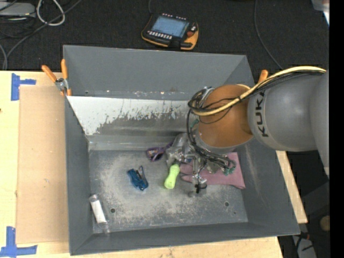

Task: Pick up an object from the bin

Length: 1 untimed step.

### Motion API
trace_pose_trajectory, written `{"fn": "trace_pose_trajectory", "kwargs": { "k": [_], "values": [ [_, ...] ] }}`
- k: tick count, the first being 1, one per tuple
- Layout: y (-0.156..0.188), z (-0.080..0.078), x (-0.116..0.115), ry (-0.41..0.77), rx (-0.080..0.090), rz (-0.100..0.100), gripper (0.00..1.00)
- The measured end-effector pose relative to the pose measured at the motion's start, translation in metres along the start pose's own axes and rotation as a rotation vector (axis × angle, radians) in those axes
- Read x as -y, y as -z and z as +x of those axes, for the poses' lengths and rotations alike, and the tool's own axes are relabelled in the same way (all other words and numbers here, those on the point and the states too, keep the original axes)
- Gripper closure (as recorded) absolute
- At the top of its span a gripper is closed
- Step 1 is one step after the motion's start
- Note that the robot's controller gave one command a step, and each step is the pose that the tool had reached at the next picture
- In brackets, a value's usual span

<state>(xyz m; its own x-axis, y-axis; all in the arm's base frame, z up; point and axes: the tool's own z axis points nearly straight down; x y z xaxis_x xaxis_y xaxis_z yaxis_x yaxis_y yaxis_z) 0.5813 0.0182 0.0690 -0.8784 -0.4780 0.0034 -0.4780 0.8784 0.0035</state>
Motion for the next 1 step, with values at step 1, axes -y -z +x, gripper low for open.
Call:
{"fn": "trace_pose_trajectory", "kwargs": {
  "k": [1],
  "values": [
    [0.0011,-0.0287,-0.0100,0.531,0.009,0.000,1.00]
  ]
}}
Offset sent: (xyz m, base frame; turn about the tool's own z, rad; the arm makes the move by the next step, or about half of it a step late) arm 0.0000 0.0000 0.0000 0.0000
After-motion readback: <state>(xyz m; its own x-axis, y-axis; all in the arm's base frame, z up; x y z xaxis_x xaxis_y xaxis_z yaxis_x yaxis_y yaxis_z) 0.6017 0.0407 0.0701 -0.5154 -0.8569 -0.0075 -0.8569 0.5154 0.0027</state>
